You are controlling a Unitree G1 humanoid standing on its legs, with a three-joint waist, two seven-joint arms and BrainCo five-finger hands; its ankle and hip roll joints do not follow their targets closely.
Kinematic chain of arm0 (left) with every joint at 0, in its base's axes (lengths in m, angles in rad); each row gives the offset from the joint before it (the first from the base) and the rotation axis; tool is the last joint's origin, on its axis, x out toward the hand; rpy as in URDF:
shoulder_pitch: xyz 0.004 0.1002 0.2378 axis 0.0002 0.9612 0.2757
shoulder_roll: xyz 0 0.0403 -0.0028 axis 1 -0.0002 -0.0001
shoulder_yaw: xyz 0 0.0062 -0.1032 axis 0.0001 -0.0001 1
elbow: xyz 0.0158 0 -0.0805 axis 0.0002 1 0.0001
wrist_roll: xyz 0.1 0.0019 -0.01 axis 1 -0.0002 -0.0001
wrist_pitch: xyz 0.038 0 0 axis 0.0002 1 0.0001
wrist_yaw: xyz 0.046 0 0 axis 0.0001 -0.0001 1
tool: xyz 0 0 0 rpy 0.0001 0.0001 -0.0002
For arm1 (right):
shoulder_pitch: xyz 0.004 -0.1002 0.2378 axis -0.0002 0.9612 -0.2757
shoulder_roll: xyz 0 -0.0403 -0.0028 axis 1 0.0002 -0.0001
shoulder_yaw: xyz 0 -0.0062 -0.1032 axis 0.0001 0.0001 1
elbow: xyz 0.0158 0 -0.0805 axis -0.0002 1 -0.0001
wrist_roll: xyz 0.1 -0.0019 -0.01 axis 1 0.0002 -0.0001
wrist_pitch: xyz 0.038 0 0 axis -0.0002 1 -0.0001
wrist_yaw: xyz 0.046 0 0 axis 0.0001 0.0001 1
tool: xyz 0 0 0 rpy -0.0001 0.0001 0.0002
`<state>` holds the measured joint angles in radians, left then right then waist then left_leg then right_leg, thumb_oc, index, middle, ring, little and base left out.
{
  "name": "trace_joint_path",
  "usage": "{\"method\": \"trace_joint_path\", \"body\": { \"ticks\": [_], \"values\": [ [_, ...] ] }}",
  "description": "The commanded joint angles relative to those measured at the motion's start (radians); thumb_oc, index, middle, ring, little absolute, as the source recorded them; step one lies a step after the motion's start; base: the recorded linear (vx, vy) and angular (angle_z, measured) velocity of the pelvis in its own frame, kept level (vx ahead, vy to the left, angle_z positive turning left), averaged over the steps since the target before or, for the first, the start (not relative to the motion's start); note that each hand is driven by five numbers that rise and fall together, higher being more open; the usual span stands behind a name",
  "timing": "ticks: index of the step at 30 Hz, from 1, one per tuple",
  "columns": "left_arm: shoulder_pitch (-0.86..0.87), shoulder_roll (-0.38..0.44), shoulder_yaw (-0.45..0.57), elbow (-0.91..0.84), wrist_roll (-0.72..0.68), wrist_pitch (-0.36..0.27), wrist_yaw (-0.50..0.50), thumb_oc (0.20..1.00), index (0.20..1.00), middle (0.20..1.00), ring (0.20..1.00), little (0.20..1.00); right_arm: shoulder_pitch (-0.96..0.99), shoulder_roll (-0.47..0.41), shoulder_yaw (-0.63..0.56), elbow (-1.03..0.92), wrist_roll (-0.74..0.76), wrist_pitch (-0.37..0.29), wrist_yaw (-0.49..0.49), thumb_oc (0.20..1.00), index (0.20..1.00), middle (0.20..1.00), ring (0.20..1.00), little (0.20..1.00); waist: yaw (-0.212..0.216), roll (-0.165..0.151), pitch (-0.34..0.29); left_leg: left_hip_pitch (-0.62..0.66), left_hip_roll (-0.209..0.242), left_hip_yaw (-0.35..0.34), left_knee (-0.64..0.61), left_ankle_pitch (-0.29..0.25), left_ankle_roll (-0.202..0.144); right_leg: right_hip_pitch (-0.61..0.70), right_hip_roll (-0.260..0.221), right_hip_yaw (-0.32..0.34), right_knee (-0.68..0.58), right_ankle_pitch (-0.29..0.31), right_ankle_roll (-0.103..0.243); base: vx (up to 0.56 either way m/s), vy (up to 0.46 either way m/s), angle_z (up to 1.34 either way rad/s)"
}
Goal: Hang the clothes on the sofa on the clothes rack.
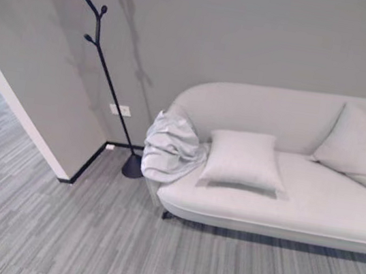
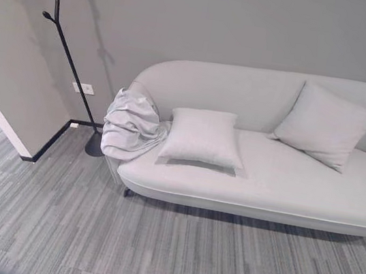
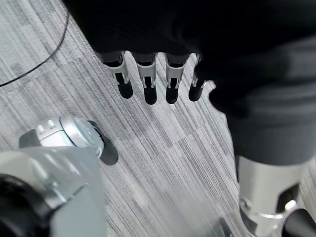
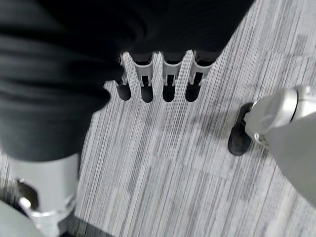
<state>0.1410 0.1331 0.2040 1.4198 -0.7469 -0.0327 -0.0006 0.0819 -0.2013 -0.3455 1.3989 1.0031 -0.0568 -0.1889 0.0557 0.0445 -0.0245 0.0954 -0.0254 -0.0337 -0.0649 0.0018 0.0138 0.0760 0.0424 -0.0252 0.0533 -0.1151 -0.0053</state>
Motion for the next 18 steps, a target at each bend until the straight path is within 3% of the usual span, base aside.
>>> {"method": "trace_joint_path", "body": {
  "ticks": [1, 18],
  "values": [
    [-0.055, -0.023, 0.048, 0.074, -0.059, -0.003, 0.012, 1.0, 1.0, 1.0, 1.0, 1.0, -0.049, -0.004, -0.02, 0.074, 0.03, -0.009, -0.006, 1.0, 1.0, 1.0, 1.0, 1.0, 0.0, -0.026, -0.003, -0.017, -0.023, -0.07, -0.022, -0.019, -0.044, 0.029, -0.062, -0.044, -0.141, 0.119, 0.109, 0.04, -0.008, 0.0],
    [-0.075, -0.017, -0.013, 0.078, 0.026, -0.01, -0.016, 1.0, 1.0, 1.0, 1.0, 1.0, -0.087, -0.034, 0.043, 0.147, -0.106, 0.046, 0.021, 1.0, 1.0, 1.0, 1.0, 1.0, 0.015, -0.032, -0.008, -0.008, -0.02, -0.085, -0.022, -0.03, -0.043, 0.042, -0.06, -0.057, -0.141, 0.107, 0.106, 0.0, -0.001, 0.01]
  ]
}}
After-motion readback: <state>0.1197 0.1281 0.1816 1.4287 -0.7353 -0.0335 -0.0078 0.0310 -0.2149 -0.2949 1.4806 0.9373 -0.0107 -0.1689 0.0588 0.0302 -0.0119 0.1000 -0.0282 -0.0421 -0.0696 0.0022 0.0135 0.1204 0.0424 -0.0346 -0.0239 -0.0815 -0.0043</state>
